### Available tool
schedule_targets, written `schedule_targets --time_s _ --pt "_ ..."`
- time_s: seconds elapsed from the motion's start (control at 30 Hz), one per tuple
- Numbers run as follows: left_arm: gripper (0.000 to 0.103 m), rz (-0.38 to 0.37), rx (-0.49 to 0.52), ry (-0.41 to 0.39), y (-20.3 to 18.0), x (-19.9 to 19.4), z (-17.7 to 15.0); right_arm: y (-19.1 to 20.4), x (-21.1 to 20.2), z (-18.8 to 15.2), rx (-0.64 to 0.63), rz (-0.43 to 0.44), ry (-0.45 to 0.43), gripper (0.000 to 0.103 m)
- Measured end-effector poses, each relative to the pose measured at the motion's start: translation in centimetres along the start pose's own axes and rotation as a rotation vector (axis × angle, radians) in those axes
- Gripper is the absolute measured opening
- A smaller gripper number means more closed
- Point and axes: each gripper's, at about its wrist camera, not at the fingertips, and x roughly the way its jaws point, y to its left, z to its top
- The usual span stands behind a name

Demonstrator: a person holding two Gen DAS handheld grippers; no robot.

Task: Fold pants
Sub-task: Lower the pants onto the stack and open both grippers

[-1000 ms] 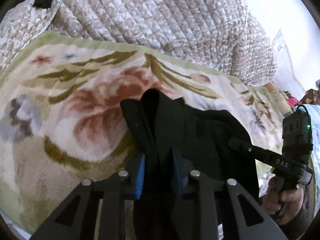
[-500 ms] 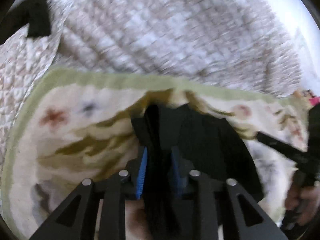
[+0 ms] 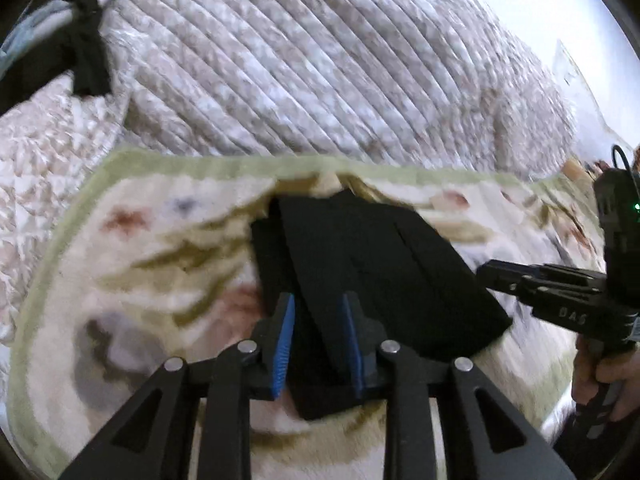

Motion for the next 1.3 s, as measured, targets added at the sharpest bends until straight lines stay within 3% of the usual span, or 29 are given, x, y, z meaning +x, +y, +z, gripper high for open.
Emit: schedule_targets --time_s 0.1,0.23,0.43,0.63,0.7,0.9,1.07,1.3 --pt "0.027 0.038 0.012 0.081 -0.1 2.0 -1.5 0.0 1.8 -2.1 -0.02 -0.026 0.074 0.021" --pt "0.029 0.049 0.005 0.055 -0.3 1.4 -2.1 0.5 1.2 -2.5 -0.044 -0.041 0.048 0.026" --pt "0.045 0.054 -0.008 0.041 0.6 1.0 -2.9 1.0 0.9 -3.1 -0.053 -0.07 0.029 0.027" --pt "0.044 0.076 -0.027 0.063 1.3 0.0 -4.2 1.3 -0.7 -4.2 -0.059 -0.08 -0.004 0.043" --pt "0.044 0.07 -0.036 0.078 1.1 -0.3 -5.2 1.6 -1.3 -4.8 -0.071 -0.095 -0.013 0.044" --pt "0.047 0.08 0.022 0.102 -1.1 0.0 -7.4 1.3 -0.6 -7.0 -0.029 -0.088 0.071 0.048" --pt "0.058 0.078 -0.007 0.103 -0.9 0.5 -7.2 2.0 0.2 -7.4 -0.069 -0.101 0.082 0.059" --pt "0.065 0.108 0.04 0.094 -1.7 0.9 -7.2 2.3 0.5 -7.6 -0.086 -0.122 0.078 0.061"
